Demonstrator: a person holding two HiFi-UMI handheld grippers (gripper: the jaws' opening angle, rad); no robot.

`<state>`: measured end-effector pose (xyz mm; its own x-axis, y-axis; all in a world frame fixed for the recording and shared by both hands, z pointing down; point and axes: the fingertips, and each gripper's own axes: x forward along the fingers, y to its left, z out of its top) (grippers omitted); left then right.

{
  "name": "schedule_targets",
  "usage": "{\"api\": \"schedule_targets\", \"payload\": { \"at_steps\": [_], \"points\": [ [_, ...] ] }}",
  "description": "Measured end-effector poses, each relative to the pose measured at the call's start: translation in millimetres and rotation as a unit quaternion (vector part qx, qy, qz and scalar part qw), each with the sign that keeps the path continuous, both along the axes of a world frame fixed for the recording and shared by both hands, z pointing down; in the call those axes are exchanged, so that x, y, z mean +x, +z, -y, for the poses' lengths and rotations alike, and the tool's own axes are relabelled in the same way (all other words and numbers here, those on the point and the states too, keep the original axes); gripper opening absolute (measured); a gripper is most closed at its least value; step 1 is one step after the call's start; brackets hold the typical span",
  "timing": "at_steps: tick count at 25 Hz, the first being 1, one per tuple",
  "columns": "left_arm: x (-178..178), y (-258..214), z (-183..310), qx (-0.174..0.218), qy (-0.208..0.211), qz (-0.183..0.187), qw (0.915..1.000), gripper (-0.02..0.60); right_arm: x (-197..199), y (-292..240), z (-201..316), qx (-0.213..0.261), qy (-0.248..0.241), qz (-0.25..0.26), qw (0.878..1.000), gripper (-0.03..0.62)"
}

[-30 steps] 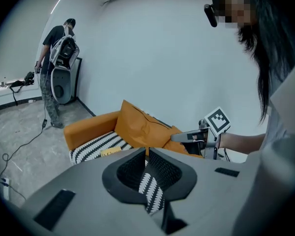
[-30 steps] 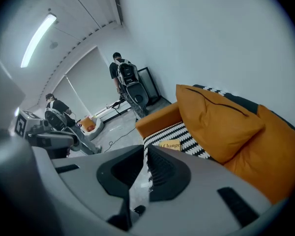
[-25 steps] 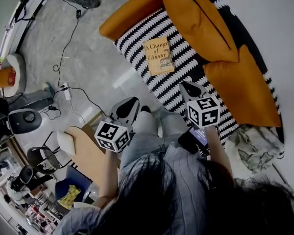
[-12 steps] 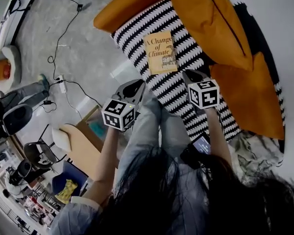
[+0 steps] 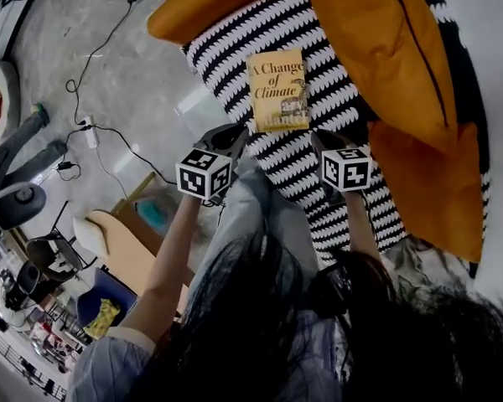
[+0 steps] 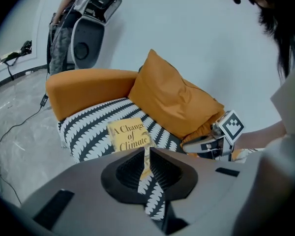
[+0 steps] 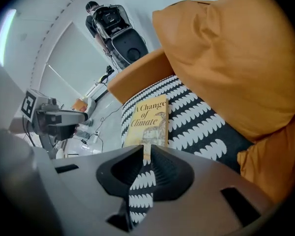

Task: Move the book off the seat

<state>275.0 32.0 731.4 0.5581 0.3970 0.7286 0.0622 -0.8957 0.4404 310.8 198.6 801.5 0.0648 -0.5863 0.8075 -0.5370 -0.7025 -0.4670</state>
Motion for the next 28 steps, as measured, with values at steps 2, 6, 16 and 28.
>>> {"api": "schedule_targets", "payload": {
  "at_steps": [2,6,16,28],
  "points": [
    [1,24,8,0.001,-0.019,0.012,0.9997,0.023,-2,20,2,0.0,0.001,0.008,1.0,0.034],
    [9,66,14,-0.022,-0.02,0.044,0.9986,0.055,4,52,16,0.009,0.006,0.033,0.999,0.036],
    [37,129,11,-0.088,-0.004,0.123,0.9885,0.231,26,88,38,-0.009,0.016,0.084,0.996,0.21],
    [40,174,3,-0.129,0.015,0.186,0.9738,0.275,24,115,37,-0.02,0.021,0.124,0.992,0.236]
  ]
}}
